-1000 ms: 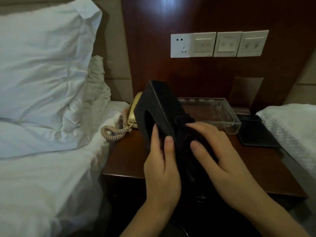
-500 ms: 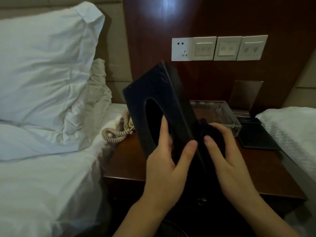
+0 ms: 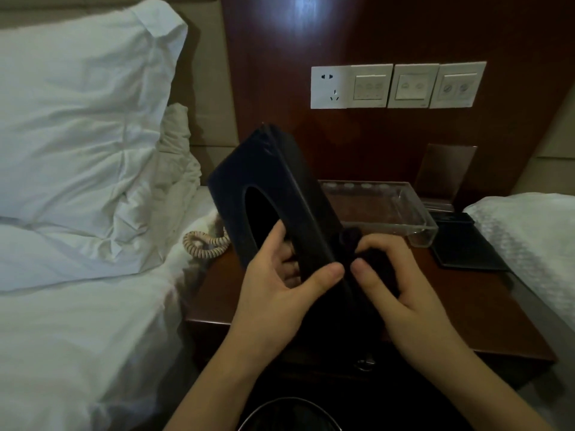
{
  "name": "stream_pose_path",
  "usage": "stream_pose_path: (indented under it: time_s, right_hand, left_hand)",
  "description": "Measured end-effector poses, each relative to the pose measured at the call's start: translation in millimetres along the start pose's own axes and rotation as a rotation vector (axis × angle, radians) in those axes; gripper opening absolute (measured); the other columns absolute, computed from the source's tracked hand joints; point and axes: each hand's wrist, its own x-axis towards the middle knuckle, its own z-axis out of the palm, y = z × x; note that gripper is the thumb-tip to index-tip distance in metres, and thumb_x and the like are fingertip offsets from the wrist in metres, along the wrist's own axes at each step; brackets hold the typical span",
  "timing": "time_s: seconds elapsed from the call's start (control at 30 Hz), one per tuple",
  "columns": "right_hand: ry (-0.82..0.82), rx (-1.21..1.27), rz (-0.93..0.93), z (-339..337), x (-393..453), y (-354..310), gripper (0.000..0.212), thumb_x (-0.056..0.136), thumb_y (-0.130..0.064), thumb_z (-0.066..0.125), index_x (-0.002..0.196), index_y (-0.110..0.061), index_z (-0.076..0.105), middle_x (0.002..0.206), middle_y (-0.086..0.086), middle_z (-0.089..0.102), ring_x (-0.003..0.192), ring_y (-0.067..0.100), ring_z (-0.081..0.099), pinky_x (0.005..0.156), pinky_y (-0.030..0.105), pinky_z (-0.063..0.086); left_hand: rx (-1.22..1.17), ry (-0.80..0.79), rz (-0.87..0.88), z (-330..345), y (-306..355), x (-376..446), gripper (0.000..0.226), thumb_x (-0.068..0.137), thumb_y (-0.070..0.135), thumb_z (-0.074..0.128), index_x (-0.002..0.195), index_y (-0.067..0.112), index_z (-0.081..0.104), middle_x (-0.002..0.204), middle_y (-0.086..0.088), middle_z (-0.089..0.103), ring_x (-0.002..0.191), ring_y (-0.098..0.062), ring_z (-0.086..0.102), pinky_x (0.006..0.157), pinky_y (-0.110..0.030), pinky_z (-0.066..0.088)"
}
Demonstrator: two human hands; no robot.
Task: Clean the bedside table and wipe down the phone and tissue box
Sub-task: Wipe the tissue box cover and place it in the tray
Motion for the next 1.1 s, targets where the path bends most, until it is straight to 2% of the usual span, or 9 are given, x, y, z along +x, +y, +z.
stream_pose_path:
  time_s: [0.07, 0.23, 0.33, 0.47, 0.67, 0.73, 0.87, 1.0, 1.1]
  right_hand:
    - [0.02, 0.0, 0.048, -4, 4, 5, 0.023, 0.088, -0.058, 0.049, 0.108, -0.049, 0.053, 0.113, -0.016, 0.057, 0.111, 0.009, 0.056, 0.093, 0.045, 0.05]
    - [-0.009, -0.168, -0.048, 6, -17, -8, 0.02, 0.091, -0.058, 0.042, 0.109, -0.051, 0.05, 0.114, -0.029, 0.048, 0.114, 0.003, 0.046, 0.087, 0.024, 0.04]
    - [0.008, -0.12, -0.037, 4, -15, -7, 0.017, 0.092, -0.057, 0.045, 0.107, -0.053, 0.051, 0.113, -0.029, 0.05, 0.115, 0.002, 0.046, 0.088, 0.023, 0.039]
    - [0.075, -0.081, 0.069, -5, -4, 5, 0.012, 0.096, -0.054, 0.045, 0.107, -0.053, 0.051, 0.113, -0.028, 0.051, 0.113, -0.003, 0.046, 0.095, 0.028, 0.043]
    - [0.041, -0.172, -0.062, 0, -20, -15, 0.016, 0.094, -0.055, 0.042, 0.106, -0.05, 0.051, 0.114, -0.026, 0.05, 0.116, 0.004, 0.047, 0.089, 0.02, 0.037]
    - [0.086, -0.121, 0.018, 2, -13, -7, 0.019, 0.093, -0.058, 0.041, 0.107, -0.051, 0.052, 0.113, -0.024, 0.053, 0.114, 0.003, 0.049, 0.091, 0.025, 0.042]
    - [0.202, 0.118, 0.22, 0, -11, 3, 0.015, 0.095, -0.056, 0.045, 0.108, -0.052, 0.052, 0.111, -0.017, 0.059, 0.107, 0.008, 0.06, 0.093, 0.045, 0.051]
    - [0.208, 0.267, 0.206, 5, -16, -8, 0.02, 0.087, -0.056, 0.047, 0.106, -0.059, 0.044, 0.106, -0.031, 0.054, 0.103, -0.001, 0.059, 0.09, 0.033, 0.054]
    - [0.221, 0.298, 0.172, 7, -16, -7, 0.02, 0.09, -0.048, 0.049, 0.107, -0.057, 0.045, 0.107, -0.031, 0.055, 0.105, 0.0, 0.06, 0.089, 0.033, 0.055]
  left_hand:
    - [0.029, -0.01, 0.009, 4, 1, -3, 0.068, 0.077, 0.021, 0.08, 0.139, 0.03, 0.052, 0.117, 0.005, 0.074, 0.107, -0.016, 0.072, 0.093, -0.033, 0.058]
    - [-0.006, 0.135, 0.0, 3, 0, 0, 0.067, 0.073, 0.028, 0.08, 0.135, 0.029, 0.054, 0.113, 0.006, 0.075, 0.105, -0.014, 0.072, 0.098, -0.046, 0.056]
    - [-0.029, 0.136, -0.005, 4, 2, 0, 0.067, 0.074, 0.024, 0.079, 0.137, 0.022, 0.055, 0.112, 0.002, 0.076, 0.104, -0.017, 0.073, 0.096, -0.047, 0.057]
    - [-0.015, 0.129, 0.017, 12, 2, -3, 0.073, 0.075, 0.025, 0.08, 0.142, 0.024, 0.051, 0.116, 0.003, 0.075, 0.107, -0.017, 0.072, 0.097, -0.047, 0.057]
    - [-0.137, 0.189, 0.014, 11, 3, 3, 0.066, 0.075, 0.017, 0.077, 0.137, 0.014, 0.054, 0.113, -0.004, 0.076, 0.104, -0.019, 0.074, 0.088, -0.032, 0.06]
    - [-0.131, 0.2, 0.011, 13, 1, 3, 0.068, 0.073, 0.019, 0.078, 0.137, 0.015, 0.054, 0.114, -0.004, 0.075, 0.104, -0.018, 0.073, 0.09, -0.033, 0.06]
    - [-0.149, 0.238, 0.024, 21, 3, 2, 0.07, 0.075, 0.022, 0.078, 0.14, 0.016, 0.052, 0.119, -0.003, 0.074, 0.108, -0.017, 0.072, 0.093, -0.033, 0.059]
    - [-0.214, 0.257, 0.011, 23, 4, 6, 0.062, 0.077, 0.024, 0.076, 0.135, 0.014, 0.056, 0.119, -0.005, 0.074, 0.11, -0.021, 0.072, 0.096, -0.04, 0.057]
    - [-0.167, 0.219, -0.055, 27, 5, 4, 0.052, 0.079, 0.031, 0.073, 0.127, 0.017, 0.061, 0.113, 0.0, 0.076, 0.106, -0.016, 0.073, 0.092, -0.035, 0.06]
